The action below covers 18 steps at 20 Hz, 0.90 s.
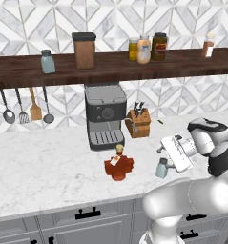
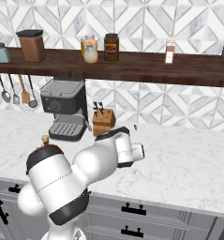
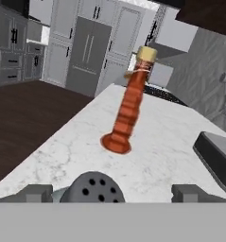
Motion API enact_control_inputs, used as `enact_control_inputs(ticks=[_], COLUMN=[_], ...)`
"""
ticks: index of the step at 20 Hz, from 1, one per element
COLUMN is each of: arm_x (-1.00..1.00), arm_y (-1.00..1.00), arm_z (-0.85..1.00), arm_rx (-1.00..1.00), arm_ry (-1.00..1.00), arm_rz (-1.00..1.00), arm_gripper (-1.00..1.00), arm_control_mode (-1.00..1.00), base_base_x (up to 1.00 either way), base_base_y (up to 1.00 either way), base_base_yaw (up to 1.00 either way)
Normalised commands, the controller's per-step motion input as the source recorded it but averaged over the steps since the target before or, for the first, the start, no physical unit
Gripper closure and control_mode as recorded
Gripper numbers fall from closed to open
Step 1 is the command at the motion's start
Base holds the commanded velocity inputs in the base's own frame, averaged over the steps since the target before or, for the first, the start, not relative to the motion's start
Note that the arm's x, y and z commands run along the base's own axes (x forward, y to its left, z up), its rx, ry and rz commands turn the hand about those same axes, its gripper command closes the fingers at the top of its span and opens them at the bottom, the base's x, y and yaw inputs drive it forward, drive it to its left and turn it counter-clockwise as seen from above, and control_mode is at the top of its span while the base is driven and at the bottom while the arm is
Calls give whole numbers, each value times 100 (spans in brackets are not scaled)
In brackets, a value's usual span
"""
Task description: Put the shaker and condiment bottle from the counter next to their counterparts in the cabinet.
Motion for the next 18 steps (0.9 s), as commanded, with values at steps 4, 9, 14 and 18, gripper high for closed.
enact_control_inputs(ticks=[4,9,14,18], arm_x=[-28,-49,-27,-6], arm_y=[1,10,28,10], arm_z=[-46,-55,-50,-18], arm_rx=[0,0,0,0], arm_ry=[3,3,0,0], arm_rz=[0,0,2,4], arm_gripper=[-100,-100,100,100], arm_control_mode=[-100,-100,-100,-100], base_base_x=[0,0,0,0], base_base_y=[0,0,0,0], base_base_yaw=[0,0,0,0])
